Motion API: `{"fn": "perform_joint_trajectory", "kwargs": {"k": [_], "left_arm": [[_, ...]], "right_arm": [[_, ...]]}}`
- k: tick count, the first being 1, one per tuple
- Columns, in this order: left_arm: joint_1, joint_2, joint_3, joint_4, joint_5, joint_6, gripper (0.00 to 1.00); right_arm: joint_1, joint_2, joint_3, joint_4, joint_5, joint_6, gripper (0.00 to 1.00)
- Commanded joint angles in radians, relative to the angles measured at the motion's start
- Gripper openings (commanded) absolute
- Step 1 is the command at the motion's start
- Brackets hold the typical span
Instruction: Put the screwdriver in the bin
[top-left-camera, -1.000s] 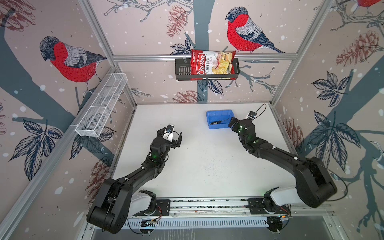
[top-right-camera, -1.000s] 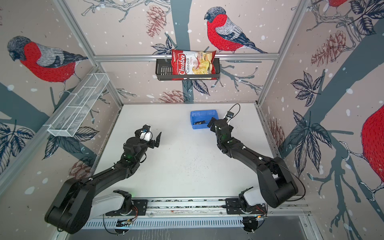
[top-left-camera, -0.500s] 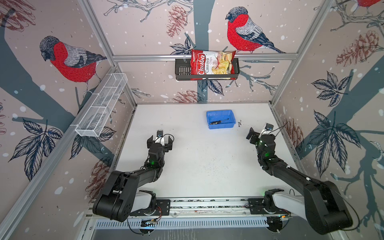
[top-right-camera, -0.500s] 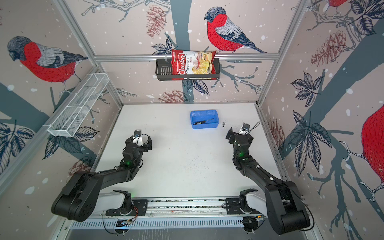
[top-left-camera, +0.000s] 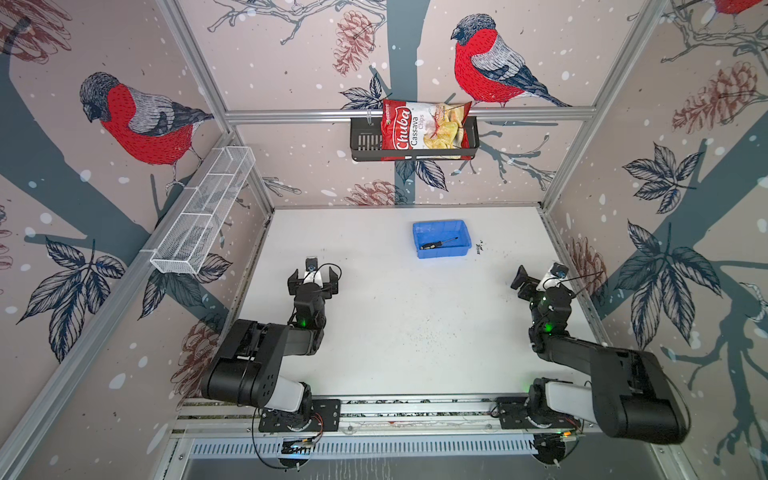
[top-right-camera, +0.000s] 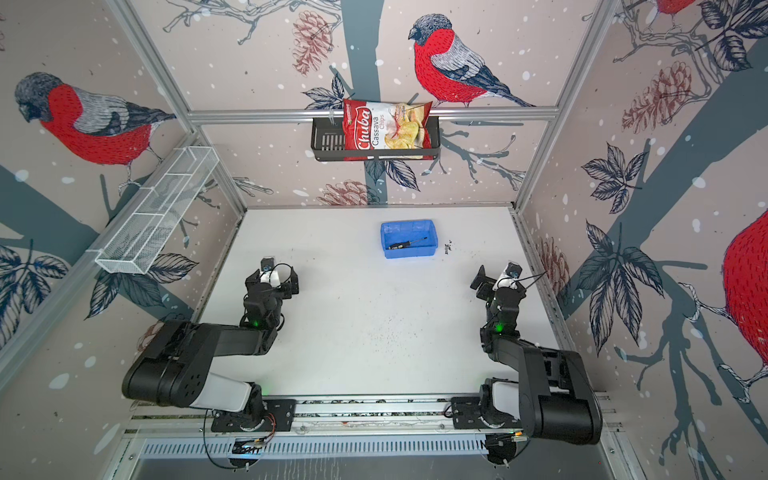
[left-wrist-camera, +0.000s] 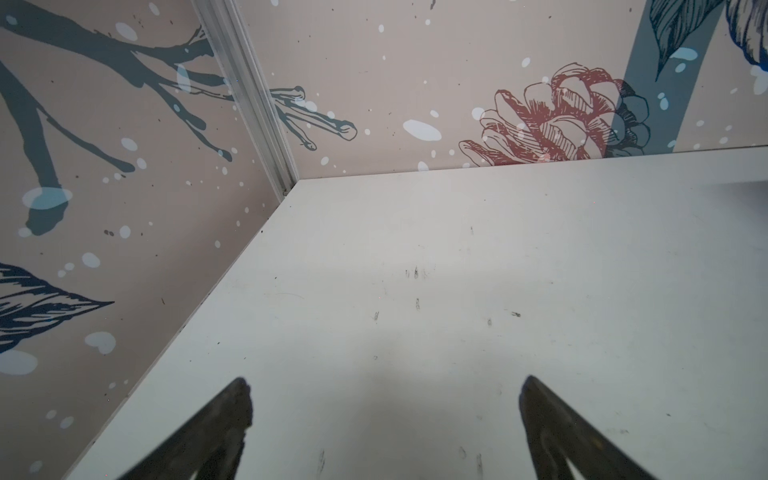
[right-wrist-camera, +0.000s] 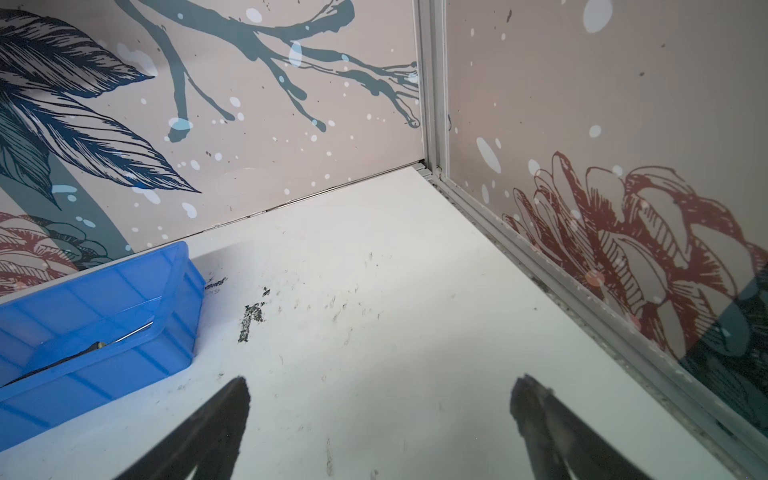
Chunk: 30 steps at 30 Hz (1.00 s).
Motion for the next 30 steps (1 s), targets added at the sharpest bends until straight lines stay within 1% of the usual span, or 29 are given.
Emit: {"fn": "perform_joint_trajectory", "kwargs": {"k": [1, 3, 4, 5, 6, 9, 12, 13, 15, 17, 19, 22, 30], "left_arm": [[0.034, 0.021, -0.005, 0.096, 0.060, -0.045, 0.99], [0.051, 0.040, -0.009, 0.098, 0.109, -0.053, 0.99], [0.059, 0.065, -0.018, 0.154, 0.125, -0.052, 0.99], [0.069, 0.069, -0.016, 0.158, 0.148, -0.055, 0.99], [0.075, 0.066, -0.010, 0.142, 0.156, -0.062, 0.99], [0.083, 0.069, -0.008, 0.140, 0.171, -0.065, 0.99], [0.083, 0.069, -0.009, 0.143, 0.170, -0.064, 0.99], [0.083, 0.070, -0.011, 0.147, 0.161, -0.064, 0.99], [0.083, 0.075, -0.016, 0.167, 0.152, -0.067, 0.99], [0.083, 0.076, -0.017, 0.171, 0.152, -0.065, 0.99], [0.083, 0.076, -0.016, 0.172, 0.152, -0.065, 0.99], [0.083, 0.077, -0.017, 0.172, 0.153, -0.065, 0.99], [0.083, 0.079, -0.014, 0.169, 0.153, -0.066, 0.99]], "right_arm": [[-0.013, 0.032, 0.008, 0.107, -0.028, 0.010, 1.00], [-0.022, 0.082, 0.002, 0.171, -0.038, 0.011, 1.00], [-0.023, 0.109, 0.002, 0.202, -0.043, 0.008, 1.00], [-0.022, 0.124, 0.015, 0.193, -0.068, -0.005, 1.00], [-0.018, 0.123, 0.035, 0.147, -0.091, -0.018, 1.00], [0.001, 0.164, 0.036, 0.190, -0.101, -0.045, 1.00], [0.008, 0.231, -0.002, 0.336, -0.099, -0.056, 1.00], [0.010, 0.233, -0.001, 0.335, -0.097, -0.057, 1.00], [0.014, 0.207, 0.029, 0.228, -0.084, -0.055, 1.00], [0.030, 0.221, 0.027, 0.259, -0.056, -0.066, 1.00], [0.037, 0.211, 0.041, 0.211, -0.039, -0.065, 1.00], [0.048, 0.216, 0.046, 0.211, -0.013, -0.071, 1.00], [0.057, 0.216, 0.052, 0.201, 0.000, -0.076, 1.00]]}}
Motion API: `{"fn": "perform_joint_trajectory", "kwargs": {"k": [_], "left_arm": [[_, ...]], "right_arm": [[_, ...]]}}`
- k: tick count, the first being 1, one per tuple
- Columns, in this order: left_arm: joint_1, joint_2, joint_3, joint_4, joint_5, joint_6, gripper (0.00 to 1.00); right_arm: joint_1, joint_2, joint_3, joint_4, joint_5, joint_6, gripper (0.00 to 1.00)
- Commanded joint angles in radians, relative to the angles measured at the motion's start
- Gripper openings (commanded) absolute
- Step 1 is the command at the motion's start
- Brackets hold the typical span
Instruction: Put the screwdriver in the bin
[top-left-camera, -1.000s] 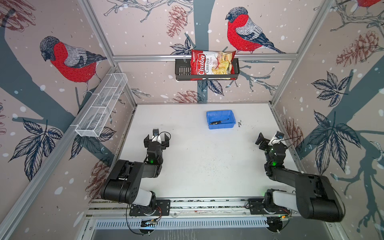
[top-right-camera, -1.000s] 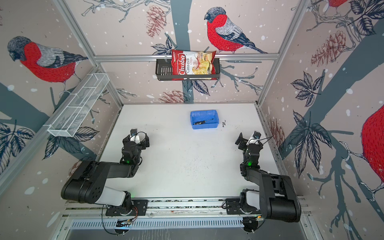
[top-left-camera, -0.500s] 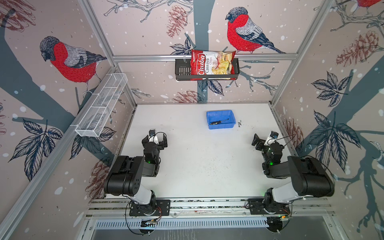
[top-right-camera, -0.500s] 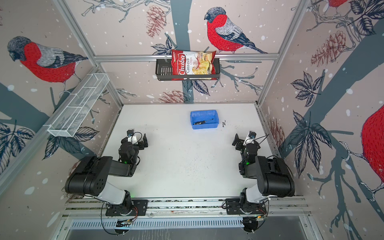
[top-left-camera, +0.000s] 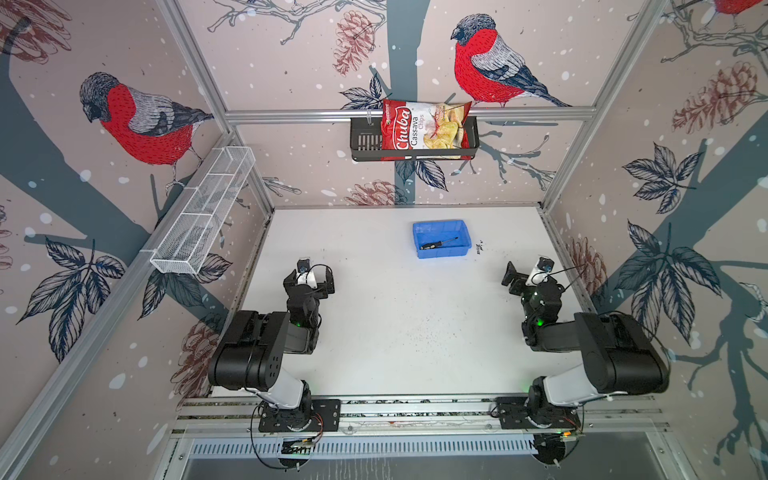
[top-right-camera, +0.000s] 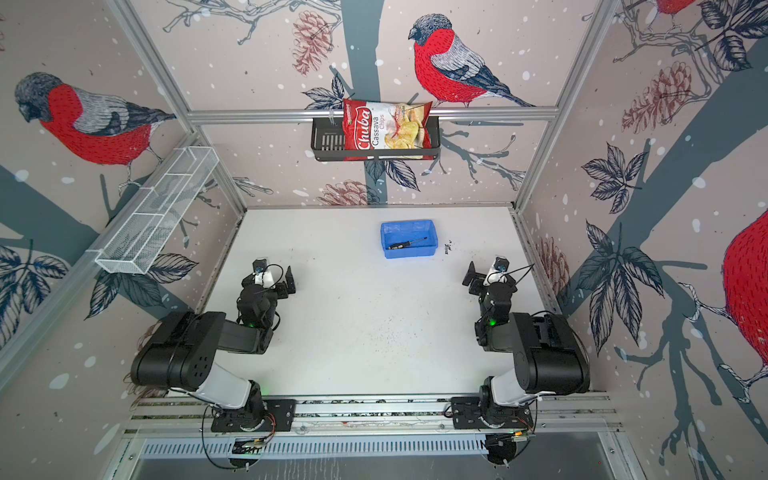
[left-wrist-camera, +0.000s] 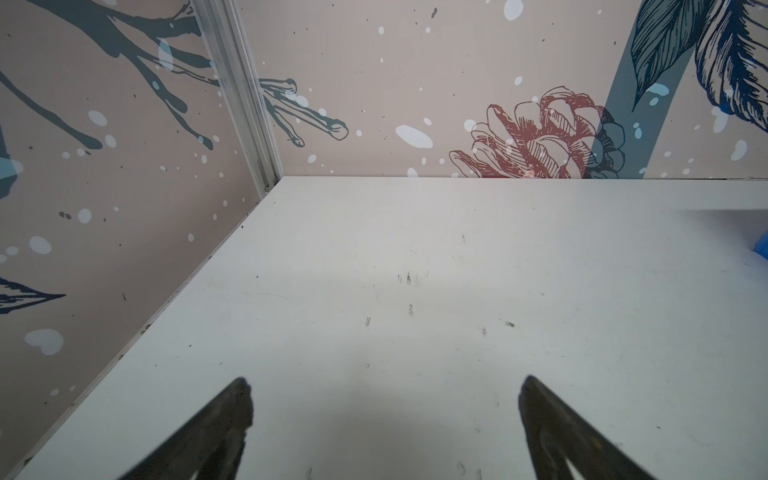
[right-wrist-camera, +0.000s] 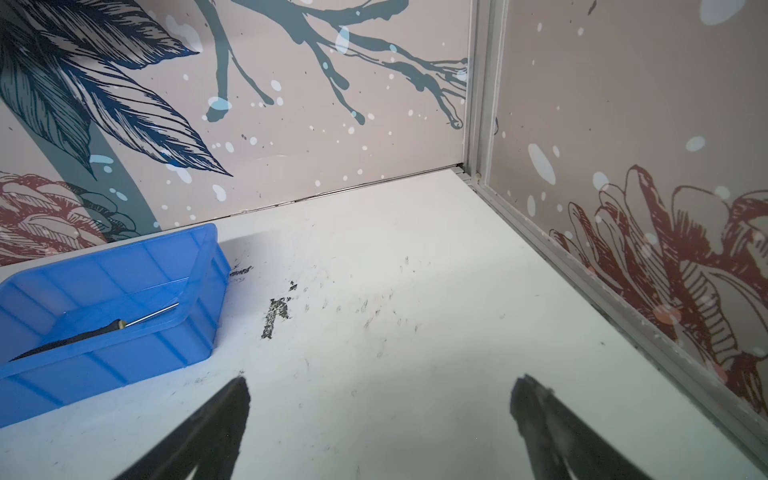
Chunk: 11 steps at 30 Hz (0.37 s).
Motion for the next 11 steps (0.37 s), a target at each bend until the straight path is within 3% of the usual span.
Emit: {"fn": "perform_joint_trajectory", "kwargs": {"k": [1, 11], "left_arm": [[0.003, 0.002, 0.002, 0.053, -0.001, -0.010, 0.99], [0.003, 0.001, 0.000, 0.057, -0.001, -0.009, 0.99]], "right_arm": [[0.002, 0.000, 0.005, 0.003, 0.019, -0.016, 1.00], [0.012, 0.000, 0.006, 0.003, 0.037, -0.021, 1.00]]}}
